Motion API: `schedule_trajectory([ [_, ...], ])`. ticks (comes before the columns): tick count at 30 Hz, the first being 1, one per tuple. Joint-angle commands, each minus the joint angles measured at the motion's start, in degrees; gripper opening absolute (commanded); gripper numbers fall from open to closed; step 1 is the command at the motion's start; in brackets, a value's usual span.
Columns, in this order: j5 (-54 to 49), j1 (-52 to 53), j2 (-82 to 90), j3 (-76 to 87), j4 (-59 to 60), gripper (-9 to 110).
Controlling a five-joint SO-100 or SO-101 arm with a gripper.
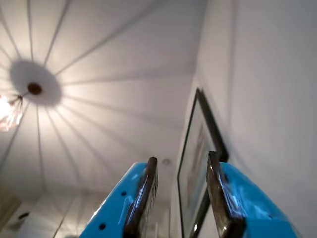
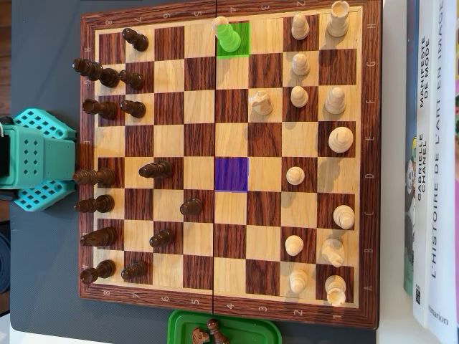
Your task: Play chess
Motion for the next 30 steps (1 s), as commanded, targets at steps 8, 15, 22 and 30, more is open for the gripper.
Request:
schedule_trajectory([
  [8, -0.18, 0.26, -0.53, 1.14, -13.97, 16],
  [15, 0.35, 0.0, -0.53, 1.14, -18.98, 16],
  [22, 0.44, -0.09, -0.53, 1.14, -18.98, 15],
  [30, 0.44, 0.18, -0.53, 1.14, -18.98, 15],
])
